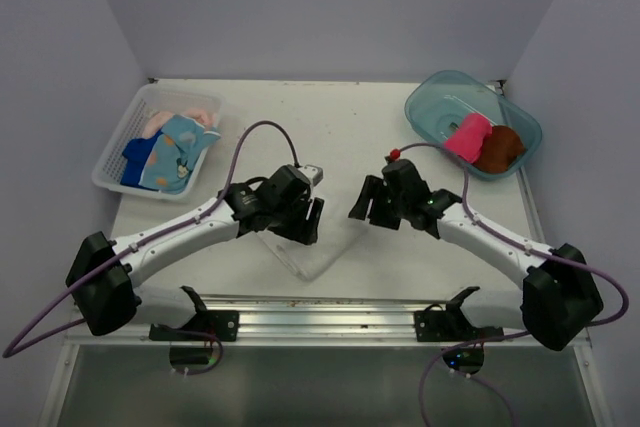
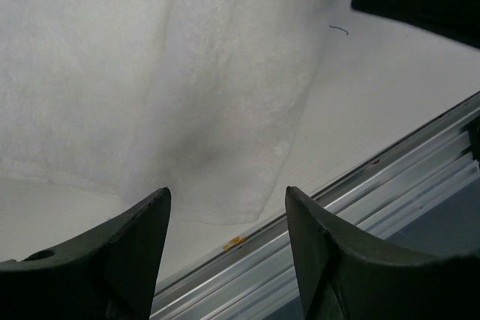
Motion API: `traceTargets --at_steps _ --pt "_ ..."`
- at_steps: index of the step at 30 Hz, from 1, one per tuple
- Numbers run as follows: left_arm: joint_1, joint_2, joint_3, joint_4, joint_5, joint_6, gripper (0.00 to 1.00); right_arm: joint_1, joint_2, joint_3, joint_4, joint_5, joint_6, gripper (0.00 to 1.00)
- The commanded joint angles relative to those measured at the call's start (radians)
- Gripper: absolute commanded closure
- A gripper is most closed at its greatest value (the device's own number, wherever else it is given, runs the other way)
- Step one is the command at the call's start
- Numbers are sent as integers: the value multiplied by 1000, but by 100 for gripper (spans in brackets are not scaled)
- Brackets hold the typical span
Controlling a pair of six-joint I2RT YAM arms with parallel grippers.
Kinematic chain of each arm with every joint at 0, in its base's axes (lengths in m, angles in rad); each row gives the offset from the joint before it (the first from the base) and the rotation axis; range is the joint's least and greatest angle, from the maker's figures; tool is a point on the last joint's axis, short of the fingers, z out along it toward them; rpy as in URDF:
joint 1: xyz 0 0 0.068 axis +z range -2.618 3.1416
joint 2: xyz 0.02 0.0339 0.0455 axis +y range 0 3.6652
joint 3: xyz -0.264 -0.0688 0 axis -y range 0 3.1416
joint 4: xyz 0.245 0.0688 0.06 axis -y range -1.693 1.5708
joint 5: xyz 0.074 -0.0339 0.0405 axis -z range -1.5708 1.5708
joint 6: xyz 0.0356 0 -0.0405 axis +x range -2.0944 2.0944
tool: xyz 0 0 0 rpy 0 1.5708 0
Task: Roll the towels
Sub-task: Roll the towel
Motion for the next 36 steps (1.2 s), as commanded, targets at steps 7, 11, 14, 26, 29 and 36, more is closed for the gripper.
traceTargets --at_steps 7,11,14,26,29,36 --pt "-30 4 -6 25 -18 54 28 146 53 -257 358 -23 408 22" --pt "-30 34 -6 86 -24 47 33 144 75 -338 471 26 486 23" --pt "-30 53 6 162 -20 4 39 146 78 -372 504 57 512 24" --pt "101 191 -184 523 203 -107 53 144 112 -415 537 78 571 26" --pt "143 235 -262 578 229 -108 55 143 124 -408 540 67 572 24" --pt "187 272 -316 624 281 -93 56 140 170 -383 553 78 575 23"
